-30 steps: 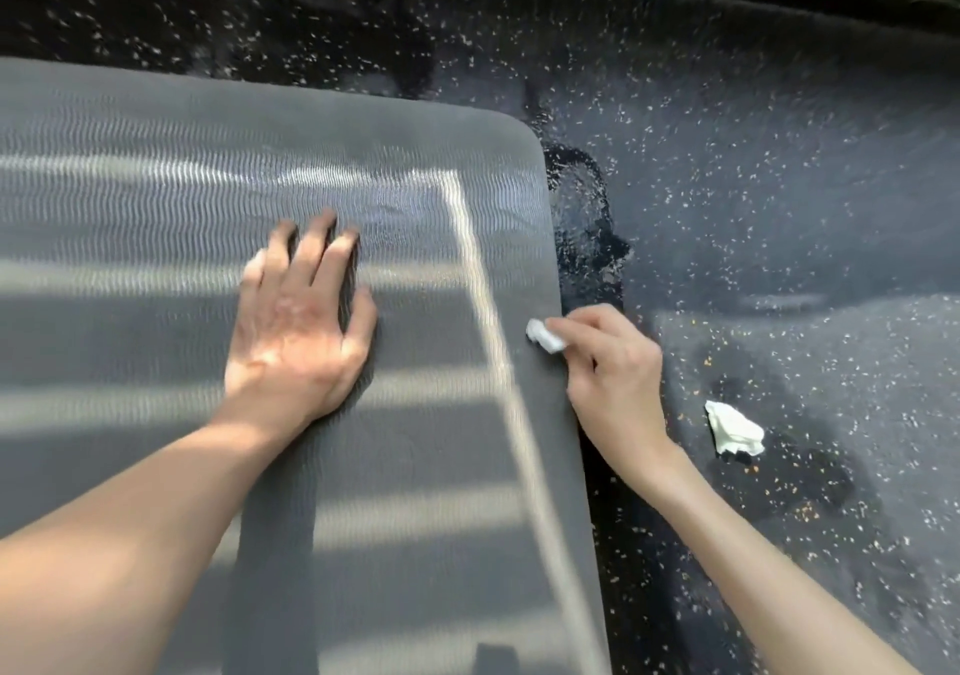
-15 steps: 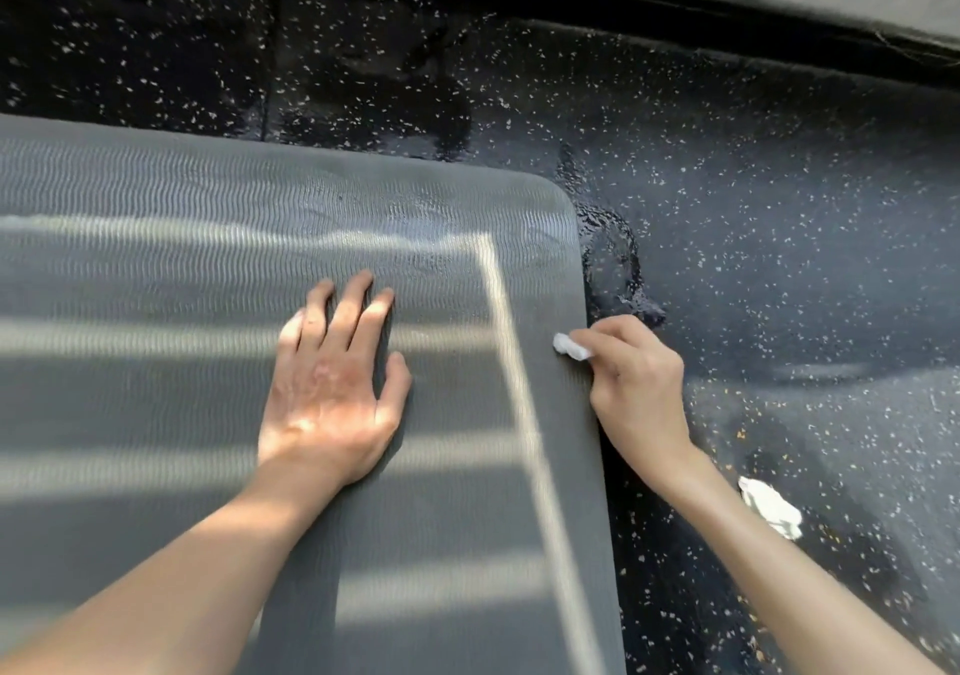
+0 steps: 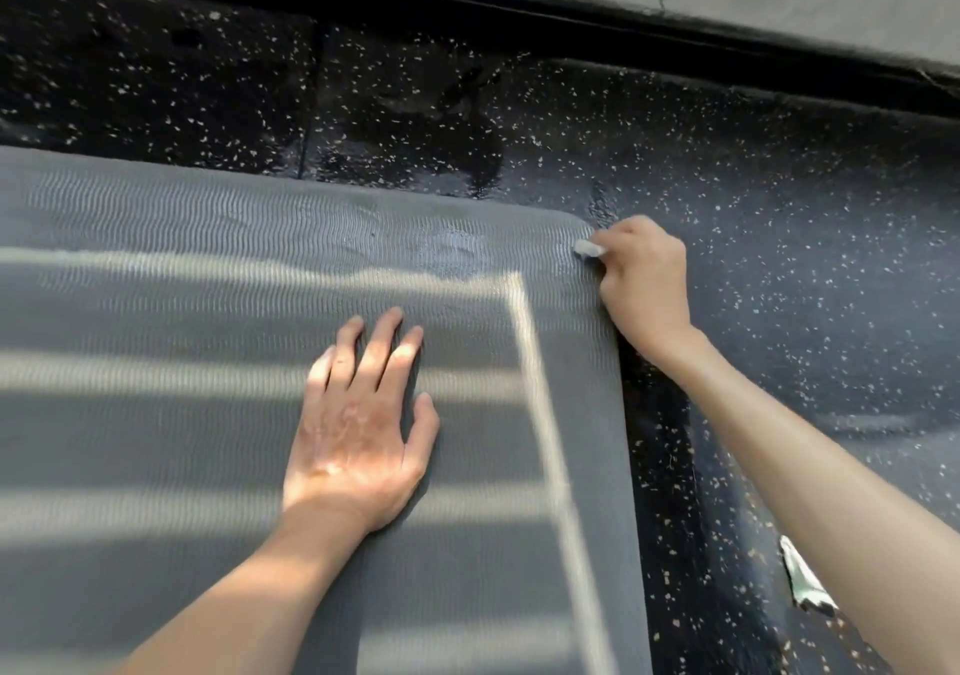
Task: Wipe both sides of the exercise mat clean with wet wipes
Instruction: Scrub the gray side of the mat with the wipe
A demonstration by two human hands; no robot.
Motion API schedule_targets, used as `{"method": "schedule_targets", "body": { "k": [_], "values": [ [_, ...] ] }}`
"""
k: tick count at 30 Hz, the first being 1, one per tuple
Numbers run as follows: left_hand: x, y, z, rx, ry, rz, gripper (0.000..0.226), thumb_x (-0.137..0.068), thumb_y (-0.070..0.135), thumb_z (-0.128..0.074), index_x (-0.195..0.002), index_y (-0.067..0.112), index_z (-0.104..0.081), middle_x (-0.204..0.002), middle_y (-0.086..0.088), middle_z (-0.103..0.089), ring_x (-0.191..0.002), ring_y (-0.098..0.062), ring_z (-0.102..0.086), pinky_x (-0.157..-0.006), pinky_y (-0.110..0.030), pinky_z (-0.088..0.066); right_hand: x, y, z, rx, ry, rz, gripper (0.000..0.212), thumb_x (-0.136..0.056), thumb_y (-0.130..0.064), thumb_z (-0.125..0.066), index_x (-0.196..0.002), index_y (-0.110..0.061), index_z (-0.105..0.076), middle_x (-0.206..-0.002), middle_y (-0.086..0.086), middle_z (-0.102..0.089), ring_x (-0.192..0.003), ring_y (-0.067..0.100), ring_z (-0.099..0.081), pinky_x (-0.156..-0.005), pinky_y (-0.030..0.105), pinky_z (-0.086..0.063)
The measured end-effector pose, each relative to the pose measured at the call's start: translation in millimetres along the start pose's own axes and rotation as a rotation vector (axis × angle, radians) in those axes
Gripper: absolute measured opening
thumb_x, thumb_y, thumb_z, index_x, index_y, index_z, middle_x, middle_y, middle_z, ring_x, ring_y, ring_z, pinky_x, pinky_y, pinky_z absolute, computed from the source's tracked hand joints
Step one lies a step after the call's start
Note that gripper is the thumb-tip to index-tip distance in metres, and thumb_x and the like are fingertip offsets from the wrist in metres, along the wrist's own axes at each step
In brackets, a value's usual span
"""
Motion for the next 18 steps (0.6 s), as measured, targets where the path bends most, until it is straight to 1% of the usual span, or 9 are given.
{"method": "schedule_targets", "body": {
  "k": [3, 6, 8, 10, 13, 14, 16, 18],
  "values": [
    [0.2, -0.6, 0.1, 0.005, 0.002, 0.000, 0.059, -0.091, 0.040, -0.034, -0.143, 0.014, -0.044, -0.153, -0.008, -0.039, -0.141, -0.033, -0.029, -0.114, -0.044, -0.020, -57.2, -3.2, -18.9, 0.061, -0.073, 0.044, 0.021, -0.074, 0.008, -0.051, -0.068, -0.001, -0.068, -0.075, 0.007, -0.057, -0.076, 0.030, -0.056, -0.060, 0.030, -0.032],
    [0.7, -1.6, -0.5, 0.014, 0.004, 0.000, 0.059, -0.091, 0.040, -0.034, -0.143, 0.015, -0.044, -0.153, -0.007, -0.039, -0.141, -0.032, -0.028, -0.114, -0.043, -0.020, -76.3, -3.1, -30.7, 0.110, -0.120, 0.072, 0.023, -0.073, 0.010, -0.048, -0.074, 0.000, -0.069, -0.083, 0.012, -0.061, -0.082, 0.031, -0.056, -0.067, 0.035, -0.041],
    [1.1, -2.5, -0.9, 0.011, 0.007, 0.003, 0.059, -0.091, 0.040, -0.033, -0.143, 0.014, -0.044, -0.154, -0.007, -0.039, -0.142, -0.032, -0.028, -0.115, -0.043, -0.019, -74.6, -0.7, -31.6, 0.112, -0.109, 0.083, 0.025, -0.078, 0.008, -0.051, -0.079, -0.005, -0.072, -0.086, 0.012, -0.062, -0.081, 0.029, -0.056, -0.066, 0.032, -0.040],
    [1.3, -1.8, -0.7, 0.003, 0.005, 0.007, 0.059, -0.092, 0.040, -0.033, -0.143, 0.014, -0.045, -0.154, -0.007, -0.039, -0.142, -0.032, -0.028, -0.115, -0.042, -0.017, -68.0, 3.3, -29.5, 0.116, -0.097, 0.103, 0.023, -0.084, 0.004, -0.055, -0.085, -0.008, -0.074, -0.087, 0.009, -0.061, -0.081, 0.028, -0.056, -0.064, 0.030, -0.038],
    [0.4, -0.8, -0.7, 0.007, 0.006, 0.006, 0.059, -0.092, 0.041, -0.032, -0.144, 0.014, -0.044, -0.154, -0.006, -0.038, -0.143, -0.032, -0.027, -0.115, -0.041, -0.015, -46.6, 7.2, -21.3, 0.136, -0.042, 0.139, 0.016, -0.091, -0.004, -0.057, -0.085, -0.005, -0.072, -0.085, 0.010, -0.059, -0.078, 0.029, -0.055, -0.062, 0.028, -0.032],
    [1.6, -0.8, -0.9, 0.008, 0.005, 0.005, 0.060, -0.092, 0.041, -0.031, -0.144, 0.014, -0.044, -0.154, -0.006, -0.038, -0.143, -0.032, -0.027, -0.115, -0.040, -0.015, -33.0, 7.4, -16.6, 0.131, -0.006, 0.143, 0.015, -0.091, -0.005, -0.058, -0.083, -0.003, -0.071, -0.083, 0.011, -0.058, -0.075, 0.029, -0.054, -0.061, 0.028, -0.031],
    [0.9, -1.4, -0.7, 0.014, 0.006, 0.008, 0.060, -0.092, 0.042, -0.030, -0.144, 0.015, -0.043, -0.155, -0.006, -0.037, -0.143, -0.032, -0.027, -0.115, -0.041, -0.015, -1.9, 6.4, -9.0, 0.114, 0.050, 0.143, 0.012, -0.087, 0.001, -0.060, -0.081, -0.001, -0.069, -0.079, 0.012, -0.057, -0.070, 0.028, -0.052, -0.060, 0.028, -0.032],
    [0.3, 0.0, -0.5, 0.013, 0.012, 0.002, 0.061, -0.092, 0.043, -0.028, -0.144, 0.015, -0.043, -0.155, -0.006, -0.037, -0.143, -0.032, -0.026, -0.115, -0.040, -0.015, 32.3, 4.7, -3.5, 0.099, 0.073, 0.109, 0.010, -0.085, 0.005, -0.062, -0.082, 0.000, -0.070, -0.077, 0.012, -0.057, -0.065, 0.029, -0.052, -0.056, 0.030, -0.035]
  ]
}}
Point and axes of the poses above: each hand's wrist, its own x-axis away from the middle knuckle, its own z-axis out of the back of the hand, y = z × x, the point moved 2 cm from there along -x, towards the middle knuckle
